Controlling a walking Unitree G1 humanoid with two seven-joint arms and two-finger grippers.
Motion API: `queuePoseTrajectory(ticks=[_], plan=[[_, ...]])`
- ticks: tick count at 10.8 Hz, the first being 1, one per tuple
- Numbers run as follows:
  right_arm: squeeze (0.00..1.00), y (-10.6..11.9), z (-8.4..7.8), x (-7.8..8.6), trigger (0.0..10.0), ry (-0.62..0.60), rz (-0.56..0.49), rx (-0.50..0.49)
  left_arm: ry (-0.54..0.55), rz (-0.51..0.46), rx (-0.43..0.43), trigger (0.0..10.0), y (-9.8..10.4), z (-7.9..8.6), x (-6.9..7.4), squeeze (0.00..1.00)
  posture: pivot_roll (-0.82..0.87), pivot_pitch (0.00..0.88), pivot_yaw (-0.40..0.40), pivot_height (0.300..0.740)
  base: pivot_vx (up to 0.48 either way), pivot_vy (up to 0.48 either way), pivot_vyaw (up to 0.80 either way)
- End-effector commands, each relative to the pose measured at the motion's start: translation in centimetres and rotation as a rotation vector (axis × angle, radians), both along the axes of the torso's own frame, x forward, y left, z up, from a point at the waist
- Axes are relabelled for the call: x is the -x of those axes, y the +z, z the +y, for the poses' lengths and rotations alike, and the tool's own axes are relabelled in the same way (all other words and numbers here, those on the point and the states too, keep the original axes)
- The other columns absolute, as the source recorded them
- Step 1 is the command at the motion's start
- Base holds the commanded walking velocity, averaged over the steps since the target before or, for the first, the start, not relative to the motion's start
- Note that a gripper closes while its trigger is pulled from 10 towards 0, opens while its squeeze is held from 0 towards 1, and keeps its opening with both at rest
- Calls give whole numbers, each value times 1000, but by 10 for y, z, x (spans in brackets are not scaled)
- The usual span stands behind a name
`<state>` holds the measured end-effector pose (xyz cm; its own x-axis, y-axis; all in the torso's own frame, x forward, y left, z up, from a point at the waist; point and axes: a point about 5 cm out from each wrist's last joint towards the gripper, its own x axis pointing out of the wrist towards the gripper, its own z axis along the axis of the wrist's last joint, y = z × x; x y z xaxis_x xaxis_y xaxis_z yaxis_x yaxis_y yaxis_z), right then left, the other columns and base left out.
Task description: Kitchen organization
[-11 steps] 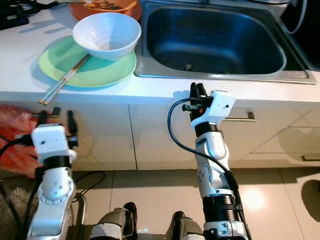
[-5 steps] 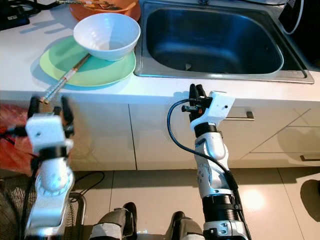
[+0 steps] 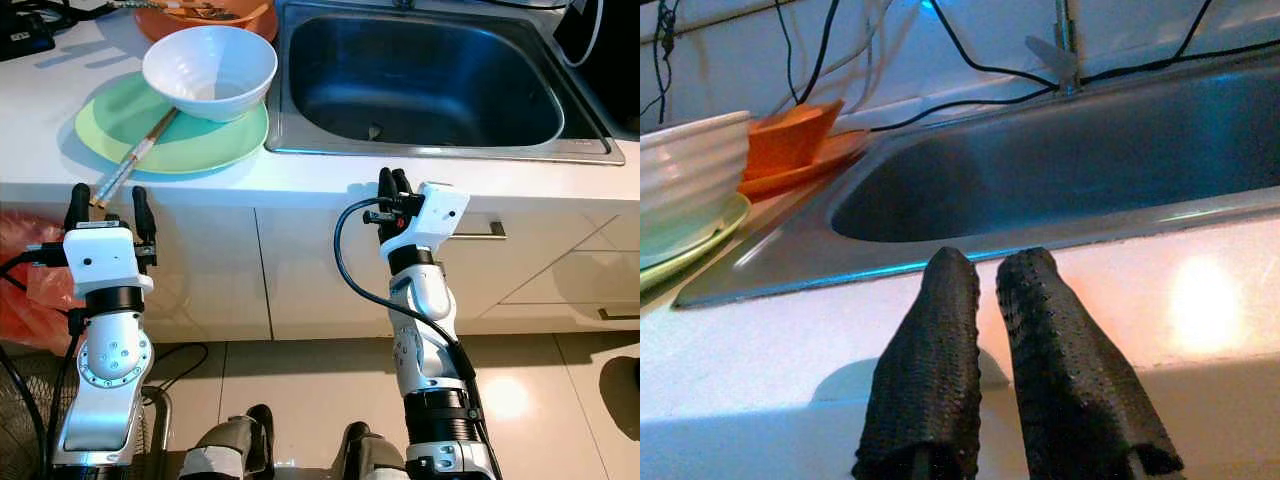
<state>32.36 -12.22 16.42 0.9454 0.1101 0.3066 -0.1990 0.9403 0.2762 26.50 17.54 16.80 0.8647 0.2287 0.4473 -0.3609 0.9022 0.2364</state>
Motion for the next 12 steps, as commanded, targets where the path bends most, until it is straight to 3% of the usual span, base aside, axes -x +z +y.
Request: queuePoseTrajectory(ticks=[1, 2, 3, 4, 8, 10, 11, 12], plan=[[0, 0, -4, 0, 10000, -18, -4, -9, -14, 3, -4, 9333, 1, -3, -1, 0, 183, 197, -67, 740, 0, 0, 0], [0, 0, -4, 0, 10000, -18, -4, -10, -9, 2, 2, 4196, 1, -3, -1, 0, 184, 197, -68, 740, 0, 0, 0], [0, 0, -4, 0, 10000, -18, -4, -10, -8, 2, 4, 1529, 2, -3, -2, 0, 183, 196, -68, 740, 0, 0, 0], [0, 0, -4, 0, 10000, -18, -4, -10, -10, 4, 4, 0, 1, -3, -2, 0, 183, 194, -68, 740, 0, 0, 0], [0, 0, -4, 0, 10000, -18, -4, -8, -17, 14, 5, 0, 0, -5, -3, 0, 180, 194, -67, 740, 0, 0, 0], [0, 0, -4, 0, 10000, -18, -3, -7, -16, 14, 7, 4980, 1, -6, -3, 0, 179, 193, -66, 740, 0, 0, 0], [0, 0, -4, 0, 10000, -19, -3, -7, -17, 14, 10, 10000, 1, -7, -4, 0, 179, 190, -66, 740, 0, 0, 0], [0, 0, -4, 0, 10000, -19, -4, -7, -18, 12, 10, 10000, 1, -7, -4, 0, 180, 189, -66, 740, 0, 0, 0]])
